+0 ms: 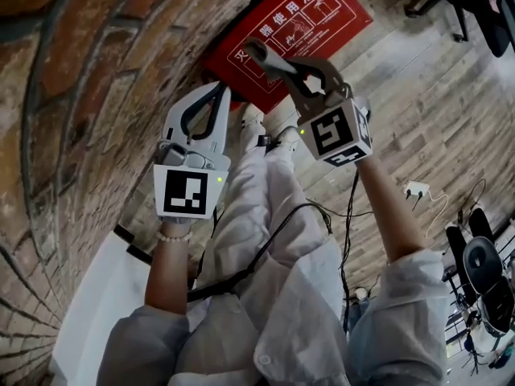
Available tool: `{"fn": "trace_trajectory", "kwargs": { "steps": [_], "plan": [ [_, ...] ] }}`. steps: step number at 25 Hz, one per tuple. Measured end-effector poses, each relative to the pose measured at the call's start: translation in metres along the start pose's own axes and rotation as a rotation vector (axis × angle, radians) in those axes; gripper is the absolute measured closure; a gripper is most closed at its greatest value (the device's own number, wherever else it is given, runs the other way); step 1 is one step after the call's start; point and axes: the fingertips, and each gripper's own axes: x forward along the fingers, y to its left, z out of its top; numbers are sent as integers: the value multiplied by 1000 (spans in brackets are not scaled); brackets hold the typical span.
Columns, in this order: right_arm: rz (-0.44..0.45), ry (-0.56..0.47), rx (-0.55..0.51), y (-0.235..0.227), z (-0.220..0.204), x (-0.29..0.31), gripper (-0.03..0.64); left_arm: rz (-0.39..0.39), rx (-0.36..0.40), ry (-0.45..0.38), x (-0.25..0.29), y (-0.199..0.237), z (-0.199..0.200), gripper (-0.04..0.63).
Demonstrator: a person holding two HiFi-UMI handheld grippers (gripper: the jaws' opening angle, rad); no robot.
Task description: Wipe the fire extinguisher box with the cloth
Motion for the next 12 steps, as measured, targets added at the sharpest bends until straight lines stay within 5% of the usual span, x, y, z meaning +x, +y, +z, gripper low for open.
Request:
{"fn": "trace_trajectory", "kwargs": {
  "steps": [12],
  "plan": [
    [197,72,-12,99,-31,3,597,4,9,2,-2,1,-2,597]
  ]
}}
